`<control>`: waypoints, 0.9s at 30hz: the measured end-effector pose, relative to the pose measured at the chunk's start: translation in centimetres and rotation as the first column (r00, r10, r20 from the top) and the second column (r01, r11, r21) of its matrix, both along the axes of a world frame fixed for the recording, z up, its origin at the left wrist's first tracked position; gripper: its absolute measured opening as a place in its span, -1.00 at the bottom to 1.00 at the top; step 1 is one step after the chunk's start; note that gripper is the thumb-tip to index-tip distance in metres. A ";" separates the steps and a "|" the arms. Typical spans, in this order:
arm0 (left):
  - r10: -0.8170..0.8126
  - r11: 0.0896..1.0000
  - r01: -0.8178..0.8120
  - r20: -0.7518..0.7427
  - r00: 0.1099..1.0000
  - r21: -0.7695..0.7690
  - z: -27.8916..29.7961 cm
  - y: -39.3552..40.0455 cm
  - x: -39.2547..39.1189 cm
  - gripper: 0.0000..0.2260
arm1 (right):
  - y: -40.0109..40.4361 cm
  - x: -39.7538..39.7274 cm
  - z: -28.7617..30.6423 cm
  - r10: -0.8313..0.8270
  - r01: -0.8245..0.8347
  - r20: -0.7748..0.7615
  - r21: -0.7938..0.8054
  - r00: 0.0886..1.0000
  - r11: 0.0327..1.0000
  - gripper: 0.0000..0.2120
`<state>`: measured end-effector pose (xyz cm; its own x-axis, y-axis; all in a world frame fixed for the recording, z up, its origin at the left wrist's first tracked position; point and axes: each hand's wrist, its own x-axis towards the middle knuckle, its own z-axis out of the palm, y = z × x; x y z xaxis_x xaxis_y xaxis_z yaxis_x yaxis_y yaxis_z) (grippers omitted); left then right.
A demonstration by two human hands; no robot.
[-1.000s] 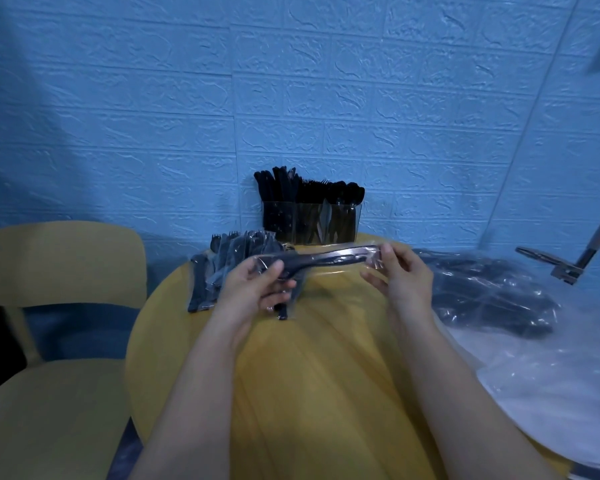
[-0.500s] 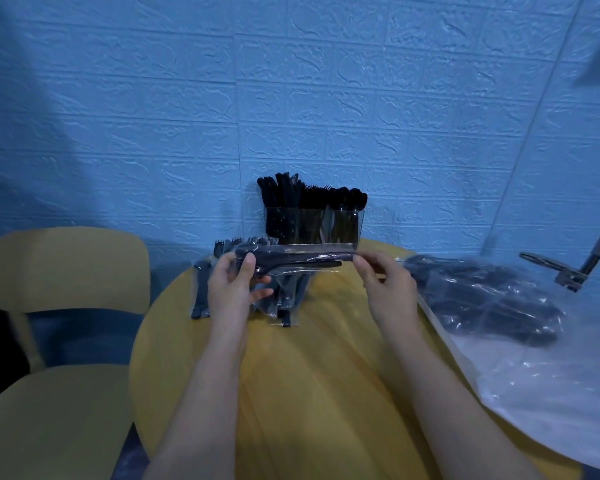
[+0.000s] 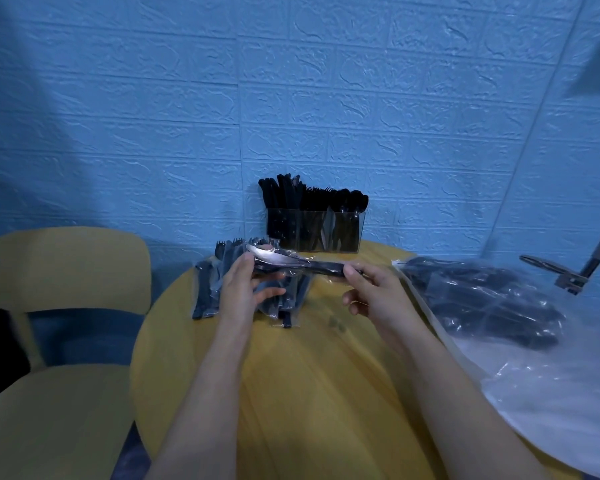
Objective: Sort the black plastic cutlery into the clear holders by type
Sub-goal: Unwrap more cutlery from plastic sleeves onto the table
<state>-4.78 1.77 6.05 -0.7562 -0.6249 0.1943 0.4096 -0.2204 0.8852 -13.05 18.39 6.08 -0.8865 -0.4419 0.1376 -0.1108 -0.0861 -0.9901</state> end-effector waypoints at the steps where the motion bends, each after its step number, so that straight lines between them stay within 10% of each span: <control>1: -0.015 1.000 0.015 0.002 1.000 0.004 0.1 -0.1 0.0 -0.77 | 0.0 0.1 0.0 0.002 -0.001 0.017 -0.020 1.000 1.000 -0.78; 21: 0.371 0.912 -0.334 0.132 0.919 -0.238 -1.2 -1.0 0.0 -0.82 | -0.3 1.6 1.0 -0.133 0.138 0.046 -0.115 0.990 0.984 -0.83; 27: 0.424 0.905 -0.426 0.124 0.897 -0.010 -1.3 -2.0 0.2 -0.81 | 0.1 1.5 1.2 -0.161 0.175 0.092 -0.179 0.983 0.968 -0.87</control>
